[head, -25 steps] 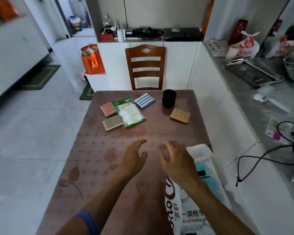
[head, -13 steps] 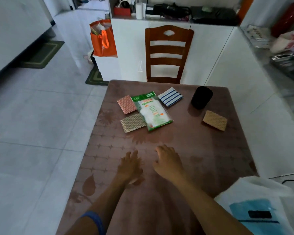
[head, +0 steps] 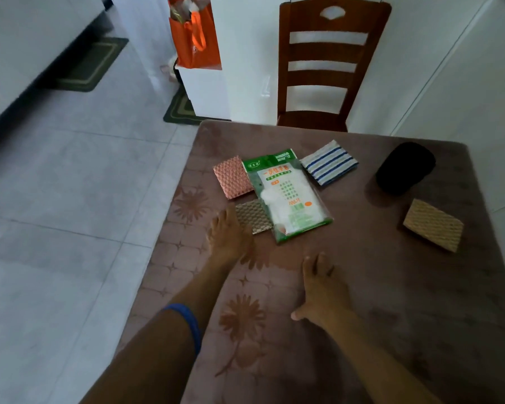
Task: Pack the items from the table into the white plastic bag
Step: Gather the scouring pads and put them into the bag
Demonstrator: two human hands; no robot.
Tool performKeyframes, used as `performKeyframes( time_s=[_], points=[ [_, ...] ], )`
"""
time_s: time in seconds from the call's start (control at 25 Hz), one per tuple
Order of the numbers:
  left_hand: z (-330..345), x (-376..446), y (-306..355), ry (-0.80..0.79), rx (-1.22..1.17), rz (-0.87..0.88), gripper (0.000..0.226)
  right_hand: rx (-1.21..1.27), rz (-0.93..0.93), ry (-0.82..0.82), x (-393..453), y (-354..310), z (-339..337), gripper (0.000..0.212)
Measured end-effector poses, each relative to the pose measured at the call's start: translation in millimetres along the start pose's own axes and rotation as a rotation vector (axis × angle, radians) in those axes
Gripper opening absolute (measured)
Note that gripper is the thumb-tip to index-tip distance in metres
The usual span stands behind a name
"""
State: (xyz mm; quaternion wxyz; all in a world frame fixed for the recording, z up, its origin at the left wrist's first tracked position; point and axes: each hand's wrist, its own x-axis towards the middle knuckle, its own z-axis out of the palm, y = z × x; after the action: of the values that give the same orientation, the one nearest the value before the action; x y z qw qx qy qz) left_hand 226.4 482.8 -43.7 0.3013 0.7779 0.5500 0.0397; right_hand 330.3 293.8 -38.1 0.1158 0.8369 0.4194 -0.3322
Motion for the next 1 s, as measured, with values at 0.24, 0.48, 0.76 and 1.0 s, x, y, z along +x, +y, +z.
performKeyframes(
  time_s=[0.24,0.48,0.76,1.0],
  points=[
    [12.4,39.0,-9.9,0.015,0.155,0.026,0.082,-0.074,0.003,-0.030,6.9,-4.4,-1.8,0.137],
    [2.5,-7.7,-14.9,-0.033,-0.481,-0.193,0.040,-0.025,-0.008,-0.018,-0.2,-3.3,-4.2,0.134],
    [70.3,-102.8,42.8,-0.220,-0.512,-0.015,0.044,0.272,-0.126,0.285,-14.7,71.1,-38.3,0.021],
    [83.9,-88.7,30.5,-0.308,-0.418,-0.045,0.042,0.362,0.338,0.587,18.5,202.6,-72.1,0.061]
  ],
)
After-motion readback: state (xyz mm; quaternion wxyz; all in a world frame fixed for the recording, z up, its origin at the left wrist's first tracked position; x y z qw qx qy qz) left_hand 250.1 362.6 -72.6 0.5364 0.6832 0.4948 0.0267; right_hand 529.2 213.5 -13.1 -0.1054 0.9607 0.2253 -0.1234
